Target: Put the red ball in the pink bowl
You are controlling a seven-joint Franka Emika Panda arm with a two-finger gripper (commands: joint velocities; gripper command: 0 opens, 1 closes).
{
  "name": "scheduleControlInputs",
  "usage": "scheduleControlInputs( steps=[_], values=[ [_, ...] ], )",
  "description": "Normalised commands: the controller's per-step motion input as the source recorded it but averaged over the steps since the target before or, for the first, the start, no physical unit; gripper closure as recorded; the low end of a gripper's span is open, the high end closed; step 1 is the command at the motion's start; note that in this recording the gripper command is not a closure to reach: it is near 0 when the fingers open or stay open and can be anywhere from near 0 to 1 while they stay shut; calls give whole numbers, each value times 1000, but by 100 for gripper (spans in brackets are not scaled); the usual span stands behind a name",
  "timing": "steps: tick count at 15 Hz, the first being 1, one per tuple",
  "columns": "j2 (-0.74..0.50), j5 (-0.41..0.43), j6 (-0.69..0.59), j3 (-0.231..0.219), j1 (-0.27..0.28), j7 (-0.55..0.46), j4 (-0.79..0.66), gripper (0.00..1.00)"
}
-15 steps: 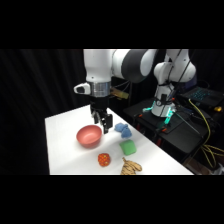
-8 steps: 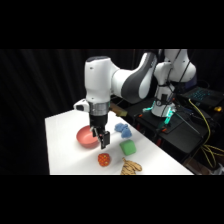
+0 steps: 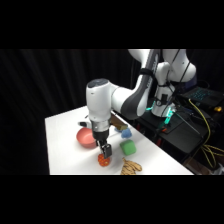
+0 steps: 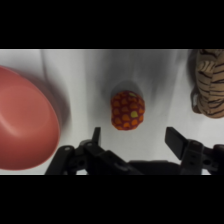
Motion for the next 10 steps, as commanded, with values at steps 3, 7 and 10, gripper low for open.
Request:
scheduleControlInputs(
  steps=[3,7,10],
  values=[
    [158,54,154,-56,86,84,79,0],
    [137,65,154,-52,111,80,39,0],
    [98,83,156,-54,106,74,76,100]
  ],
)
